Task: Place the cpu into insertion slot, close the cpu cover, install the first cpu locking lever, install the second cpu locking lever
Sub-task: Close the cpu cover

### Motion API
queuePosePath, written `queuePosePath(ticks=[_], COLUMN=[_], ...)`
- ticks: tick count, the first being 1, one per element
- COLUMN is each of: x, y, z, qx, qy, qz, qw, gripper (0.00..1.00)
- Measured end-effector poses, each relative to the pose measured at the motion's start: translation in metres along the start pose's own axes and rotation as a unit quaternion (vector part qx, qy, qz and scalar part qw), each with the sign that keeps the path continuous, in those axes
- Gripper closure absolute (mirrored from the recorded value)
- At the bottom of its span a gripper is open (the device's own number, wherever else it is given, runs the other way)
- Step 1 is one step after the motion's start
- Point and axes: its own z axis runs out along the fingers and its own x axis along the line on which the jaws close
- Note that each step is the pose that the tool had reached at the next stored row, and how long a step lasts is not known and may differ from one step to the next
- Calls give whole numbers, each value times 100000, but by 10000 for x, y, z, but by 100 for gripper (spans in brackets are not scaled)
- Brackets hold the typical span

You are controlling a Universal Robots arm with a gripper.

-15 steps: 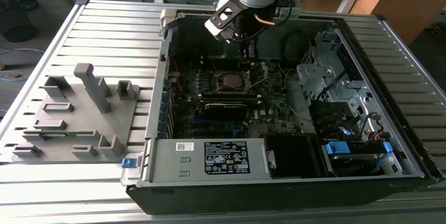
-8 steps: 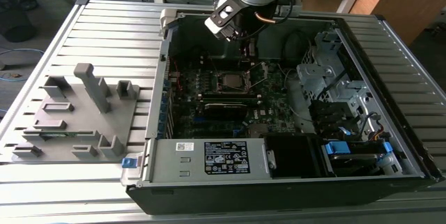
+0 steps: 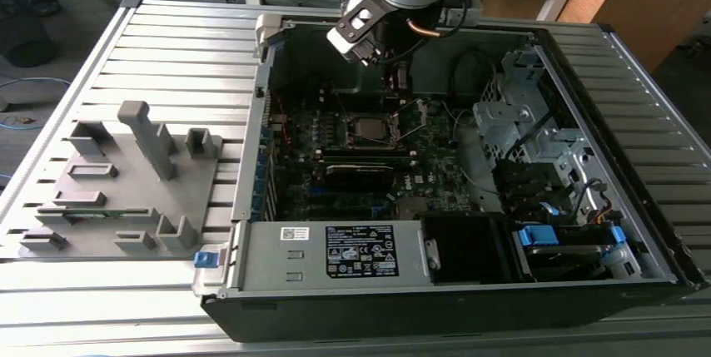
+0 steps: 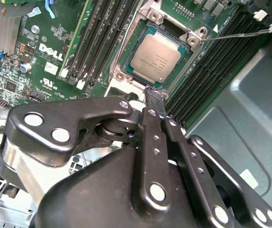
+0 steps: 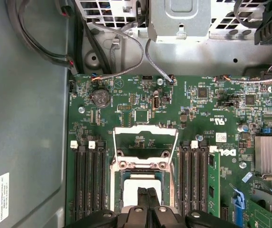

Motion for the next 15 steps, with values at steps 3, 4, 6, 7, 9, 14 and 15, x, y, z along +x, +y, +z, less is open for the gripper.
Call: queuePosePath(ticks=[3, 4, 6, 7, 9, 14, 15], x=[0, 0, 0, 0, 0, 1, 1], y=[13, 17, 26, 30, 39, 98, 98], z=[0, 1, 1, 1, 1, 3, 3], qx=[-4, -3, -4, -4, -4, -6, -3], qy=[0, 3, 4, 3, 2, 4, 2], qz=[2, 2, 2, 1, 3, 2, 2], qw=[100000, 100000, 100000, 100000, 100000, 100000, 100000], gripper=[89, 89, 89, 89, 89, 89, 89])
